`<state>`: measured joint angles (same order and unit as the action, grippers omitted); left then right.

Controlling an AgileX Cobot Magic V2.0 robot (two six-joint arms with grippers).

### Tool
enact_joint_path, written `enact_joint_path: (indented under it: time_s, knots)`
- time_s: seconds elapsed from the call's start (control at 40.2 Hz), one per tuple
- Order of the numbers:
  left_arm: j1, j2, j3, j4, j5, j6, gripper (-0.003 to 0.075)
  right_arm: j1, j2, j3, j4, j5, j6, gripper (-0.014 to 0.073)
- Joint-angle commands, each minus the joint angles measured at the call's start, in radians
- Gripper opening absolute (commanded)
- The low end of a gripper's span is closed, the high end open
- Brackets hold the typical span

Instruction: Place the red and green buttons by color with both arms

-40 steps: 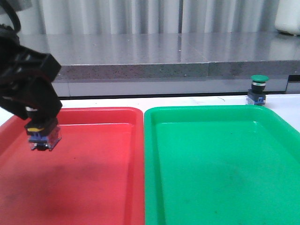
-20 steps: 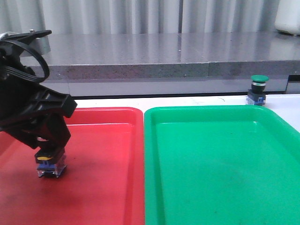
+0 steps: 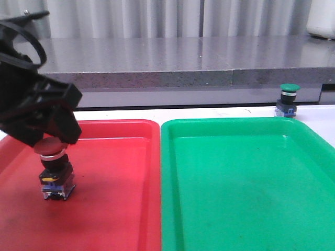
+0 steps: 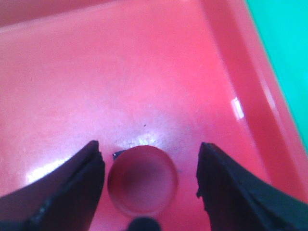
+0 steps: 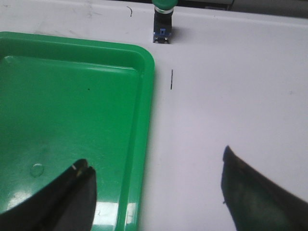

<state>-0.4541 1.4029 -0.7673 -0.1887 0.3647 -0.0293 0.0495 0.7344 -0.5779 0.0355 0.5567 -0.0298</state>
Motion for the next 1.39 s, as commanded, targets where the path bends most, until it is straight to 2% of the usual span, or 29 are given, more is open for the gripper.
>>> enact_joint_path:
  time_s: [0.0, 0.398, 0.621, 0.795, 1.242, 1.366]
  knots:
    - [-0.008, -0.127, -0.024, 0.006, -0.013, -0.003, 0.0421, -0.007, 0.006, -0.025, -0.006, -0.065, -0.008, 0.0559]
    - [-0.008, -0.582, -0.024, 0.058, 0.138, -0.003, 0.042, -0.007, 0.006, -0.025, -0.006, -0.065, -0.008, 0.0559]
    - [-0.008, -0.757, -0.024, 0.067, 0.249, -0.003, 0.042, -0.007, 0.006, -0.025, -0.006, -0.065, -0.008, 0.0559]
    - [-0.008, -0.813, -0.023, 0.09, 0.269, -0.003, 0.042, -0.007, 0.006, -0.025, -0.006, -0.065, -0.008, 0.0559]
    - [-0.008, -0.812, -0.023, 0.094, 0.269, -0.003, 0.0419, -0.007, 0.008, -0.025, -0.006, -0.07, -0.008, 0.0559]
    - [-0.008, -0.812, -0.023, 0.094, 0.269, -0.003, 0.0419, -0.007, 0.027, -0.027, -0.005, -0.112, -0.008, 0.0559]
